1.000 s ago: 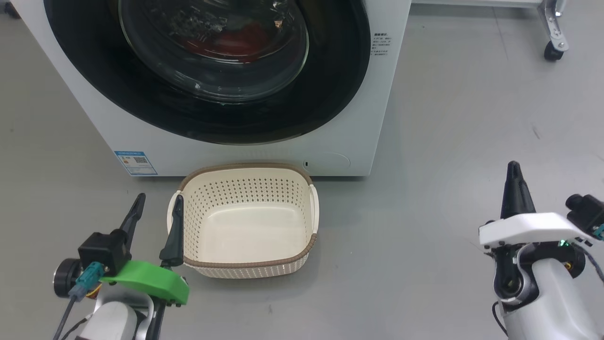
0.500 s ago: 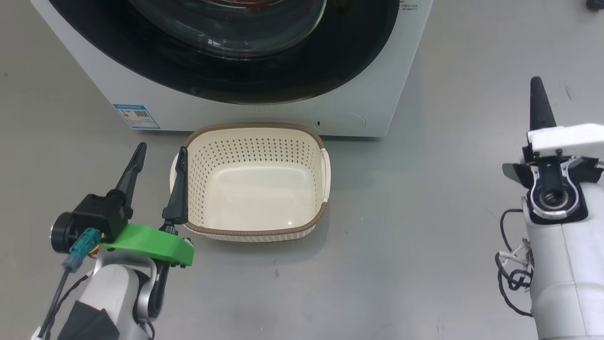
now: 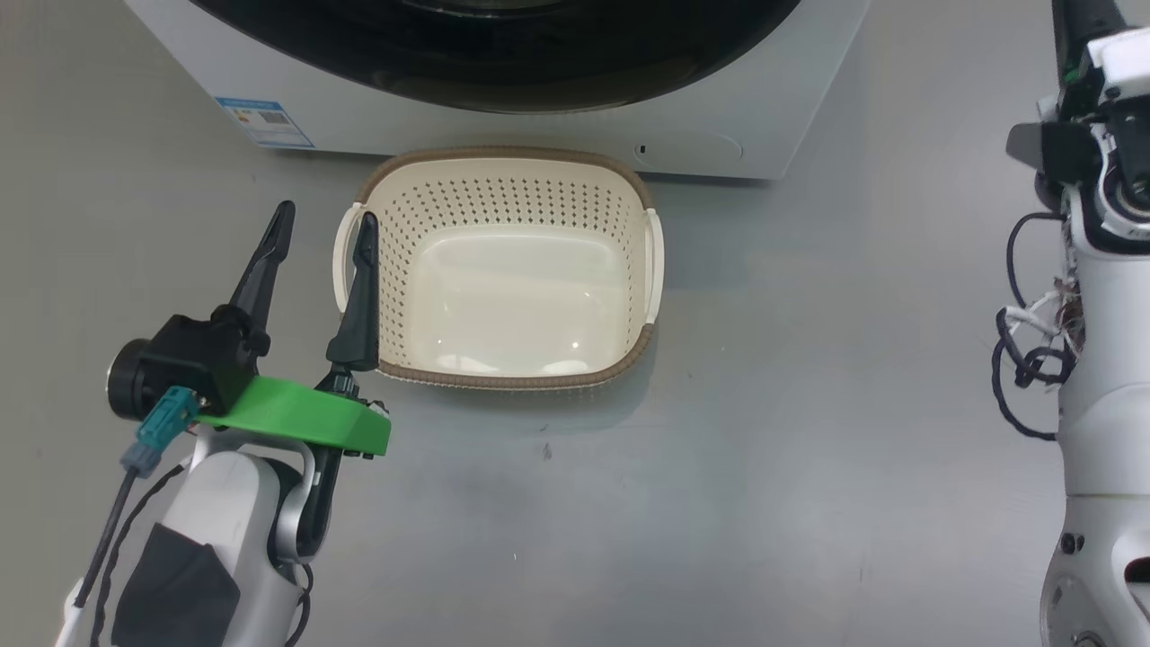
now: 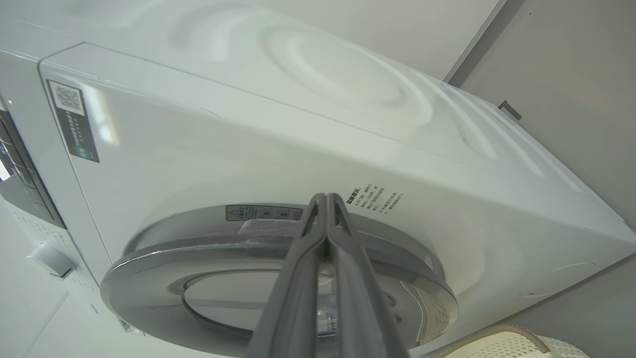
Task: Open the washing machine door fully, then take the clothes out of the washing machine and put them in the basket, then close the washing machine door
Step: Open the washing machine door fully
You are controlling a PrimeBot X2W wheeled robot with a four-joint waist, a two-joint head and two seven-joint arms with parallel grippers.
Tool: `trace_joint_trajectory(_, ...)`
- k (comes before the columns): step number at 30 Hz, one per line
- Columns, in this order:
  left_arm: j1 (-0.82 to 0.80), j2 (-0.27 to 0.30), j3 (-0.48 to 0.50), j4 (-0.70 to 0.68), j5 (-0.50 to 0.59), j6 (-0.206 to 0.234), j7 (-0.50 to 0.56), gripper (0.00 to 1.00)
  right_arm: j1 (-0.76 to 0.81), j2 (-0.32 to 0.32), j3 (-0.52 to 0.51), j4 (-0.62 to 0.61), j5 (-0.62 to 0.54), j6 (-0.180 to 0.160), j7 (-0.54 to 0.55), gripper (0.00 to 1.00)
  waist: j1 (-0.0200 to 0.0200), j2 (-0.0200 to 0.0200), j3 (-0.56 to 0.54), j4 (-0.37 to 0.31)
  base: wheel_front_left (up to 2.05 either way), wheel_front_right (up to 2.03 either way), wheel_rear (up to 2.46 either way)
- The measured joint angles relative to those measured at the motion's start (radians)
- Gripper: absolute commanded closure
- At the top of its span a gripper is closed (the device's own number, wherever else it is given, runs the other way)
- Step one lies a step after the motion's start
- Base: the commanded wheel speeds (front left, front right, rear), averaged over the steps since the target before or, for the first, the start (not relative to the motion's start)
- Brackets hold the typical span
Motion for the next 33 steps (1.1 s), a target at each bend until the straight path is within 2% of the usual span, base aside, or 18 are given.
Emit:
trace_joint_trajectory(12, -0.074, -0.034, -0.030, 0.002, 0.016, -0.023, 0.000, 0.00, -0.187, -0.054, 0.036, 0.062, 0.016, -0.038, 0.120, 1.00, 0.0000, 0.0000, 0.099, 0.061, 0.00, 0.00, 0.00)
trace_joint_trajectory(22, -0.095, -0.050, -0.038, 0.020, 0.017, -0.034, -0.003, 0.00, -0.293, -0.053, 0.061, 0.134, 0.028, -0.056, 0.189, 1.00, 0.0001, 0.0000, 0.141, 0.116, 0.00, 0.00, 0.00)
trace_joint_trajectory(33, -0.109, -0.059, -0.037, 0.034, 0.027, -0.035, -0.003, 0.00, -0.380, -0.070, 0.058, 0.208, 0.051, -0.058, 0.219, 1.00, 0.0000, 0.0000, 0.158, 0.144, 0.00, 0.00, 0.00)
